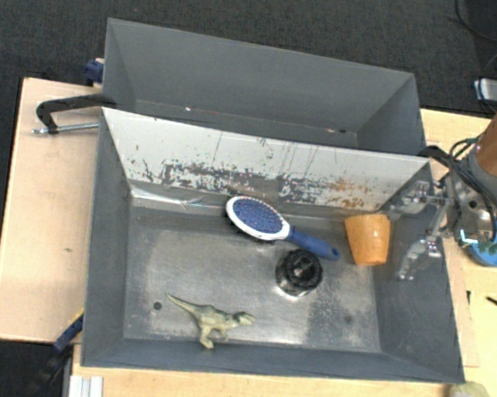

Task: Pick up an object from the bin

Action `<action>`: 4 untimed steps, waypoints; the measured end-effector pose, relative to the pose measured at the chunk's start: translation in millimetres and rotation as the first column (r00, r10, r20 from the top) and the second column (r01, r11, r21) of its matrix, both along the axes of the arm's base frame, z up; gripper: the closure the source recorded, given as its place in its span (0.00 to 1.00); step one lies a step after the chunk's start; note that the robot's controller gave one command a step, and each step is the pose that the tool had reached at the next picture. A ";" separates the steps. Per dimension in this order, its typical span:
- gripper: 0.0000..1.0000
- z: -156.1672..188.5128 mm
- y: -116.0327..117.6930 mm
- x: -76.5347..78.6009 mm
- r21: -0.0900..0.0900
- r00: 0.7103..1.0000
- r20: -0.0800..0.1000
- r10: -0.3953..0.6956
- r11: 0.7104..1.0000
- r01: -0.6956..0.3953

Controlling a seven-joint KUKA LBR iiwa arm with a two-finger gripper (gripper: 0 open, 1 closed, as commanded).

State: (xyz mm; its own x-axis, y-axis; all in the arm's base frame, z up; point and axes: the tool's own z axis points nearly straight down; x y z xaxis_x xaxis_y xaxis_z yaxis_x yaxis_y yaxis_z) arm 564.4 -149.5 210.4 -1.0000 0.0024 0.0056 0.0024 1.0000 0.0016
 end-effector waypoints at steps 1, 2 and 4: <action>0.00 -133.9 39.1 7.3 0.002 0.999 0.000 0.050 0.999 -0.050; 0.00 -135.2 100.1 -2.3 -0.003 0.945 0.012 0.327 0.945 -0.327; 1.00 -10.8 95.4 -4.5 -0.006 0.954 0.019 0.299 0.954 -0.299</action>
Offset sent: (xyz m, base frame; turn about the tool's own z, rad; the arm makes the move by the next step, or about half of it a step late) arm 0.0083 0.0366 -0.1299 -0.0489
